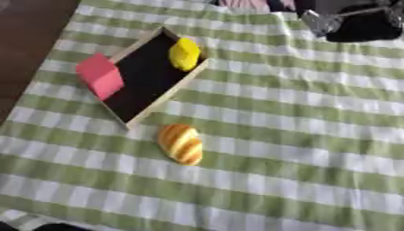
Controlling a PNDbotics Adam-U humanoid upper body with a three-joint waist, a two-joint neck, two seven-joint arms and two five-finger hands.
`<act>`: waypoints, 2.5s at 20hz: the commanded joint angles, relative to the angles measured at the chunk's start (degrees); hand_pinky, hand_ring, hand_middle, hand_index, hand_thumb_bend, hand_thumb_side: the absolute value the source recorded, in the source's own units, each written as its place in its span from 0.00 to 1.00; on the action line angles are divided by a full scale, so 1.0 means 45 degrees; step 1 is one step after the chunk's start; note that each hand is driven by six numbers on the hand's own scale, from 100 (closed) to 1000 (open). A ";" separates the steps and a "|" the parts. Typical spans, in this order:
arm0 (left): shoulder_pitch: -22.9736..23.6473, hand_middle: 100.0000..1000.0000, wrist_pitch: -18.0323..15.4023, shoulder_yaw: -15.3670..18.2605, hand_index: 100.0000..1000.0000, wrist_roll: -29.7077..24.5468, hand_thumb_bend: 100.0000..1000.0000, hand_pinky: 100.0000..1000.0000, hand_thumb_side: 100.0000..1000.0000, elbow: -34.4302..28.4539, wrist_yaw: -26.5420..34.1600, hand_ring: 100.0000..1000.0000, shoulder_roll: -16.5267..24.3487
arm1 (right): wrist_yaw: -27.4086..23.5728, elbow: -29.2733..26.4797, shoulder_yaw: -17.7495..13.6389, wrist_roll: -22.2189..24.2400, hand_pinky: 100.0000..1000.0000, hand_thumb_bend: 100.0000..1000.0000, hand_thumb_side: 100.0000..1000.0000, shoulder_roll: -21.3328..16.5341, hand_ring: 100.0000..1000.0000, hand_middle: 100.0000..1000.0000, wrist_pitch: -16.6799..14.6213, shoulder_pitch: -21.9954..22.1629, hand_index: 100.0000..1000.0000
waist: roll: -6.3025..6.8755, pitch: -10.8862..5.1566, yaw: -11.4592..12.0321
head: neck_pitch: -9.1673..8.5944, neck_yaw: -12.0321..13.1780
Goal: Pick up objects on the table and place them in the box.
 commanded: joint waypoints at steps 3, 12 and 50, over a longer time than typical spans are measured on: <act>-0.0172 0.70 0.1244 0.0065 0.81 -0.0604 0.00 0.65 0.30 0.0187 -0.0841 0.74 0.1145 | -0.0281 -0.0225 -0.0935 -0.1314 0.88 0.00 0.00 -0.0541 0.94 0.79 -0.0550 0.0993 0.89 | 0.0166 -0.0297 -0.0266 | 0.0032 0.0329; -0.2206 0.74 0.0999 -0.2551 0.85 -0.5660 0.00 0.72 0.12 0.2918 -0.4883 0.78 0.4648 | -0.1878 -0.0225 -0.2956 -0.3986 0.88 0.00 0.00 -0.0660 0.94 0.78 -0.1673 0.2705 0.87 | 0.0481 -0.0215 -0.1164 | -0.0039 0.1005; -0.3809 0.83 0.3640 -0.7029 0.87 -1.2250 0.08 0.75 0.44 0.3247 -0.6249 0.82 0.1621 | -0.2374 -0.0225 -0.3950 -0.6209 0.88 0.00 0.00 0.0186 0.91 0.75 -0.2014 0.4320 0.83 | 0.0417 -0.0129 -0.1364 | 0.0305 0.0096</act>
